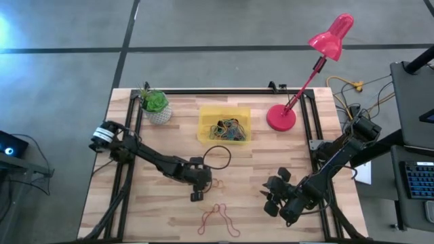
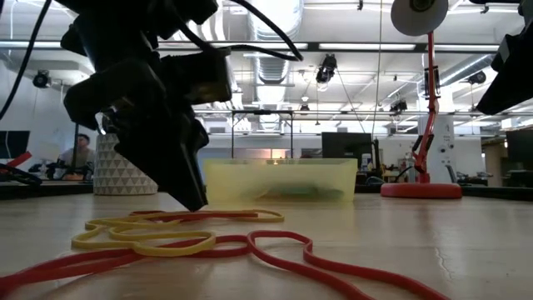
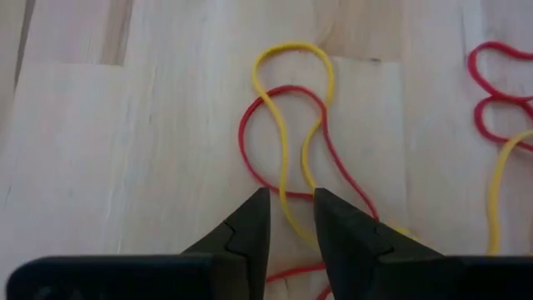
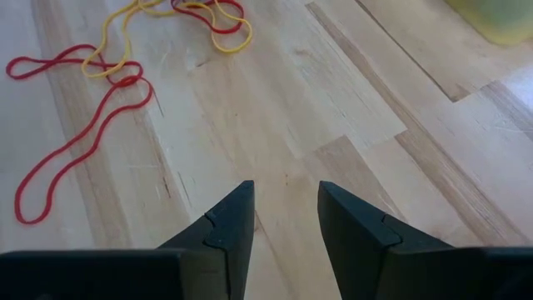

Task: Pick and place rubber bands into bin
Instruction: Put the yellow rubber band into the yellow bin

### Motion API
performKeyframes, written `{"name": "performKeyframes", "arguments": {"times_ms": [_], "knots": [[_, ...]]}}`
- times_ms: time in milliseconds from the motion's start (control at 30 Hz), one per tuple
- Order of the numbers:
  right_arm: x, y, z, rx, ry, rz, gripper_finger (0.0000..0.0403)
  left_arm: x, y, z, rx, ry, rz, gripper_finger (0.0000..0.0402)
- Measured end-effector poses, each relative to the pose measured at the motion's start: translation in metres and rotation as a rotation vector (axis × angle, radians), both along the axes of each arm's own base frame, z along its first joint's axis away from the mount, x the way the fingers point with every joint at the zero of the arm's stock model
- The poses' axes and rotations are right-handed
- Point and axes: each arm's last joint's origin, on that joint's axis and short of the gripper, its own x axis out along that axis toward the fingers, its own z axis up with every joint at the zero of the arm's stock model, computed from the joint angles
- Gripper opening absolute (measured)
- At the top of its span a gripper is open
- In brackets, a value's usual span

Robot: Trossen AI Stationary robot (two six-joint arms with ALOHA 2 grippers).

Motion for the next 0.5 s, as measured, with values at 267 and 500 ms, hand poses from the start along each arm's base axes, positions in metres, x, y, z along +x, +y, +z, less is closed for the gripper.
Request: {"name": "performKeyframes", "arguments": {"times_ms": [267,500], "knots": [[0.0,0.0,0.0,-0.001,0.001,0.0,0.0123,-0.0015,0.0044,-0.0054,0.009,0.037,0.005,0.008],[-0.0001,-0.0002,-0.0001,-0.002,0.002,0.0,0.0123,-0.0015,0.0058,-0.0058,-0.004,0.046,0.005,0.008]]}}
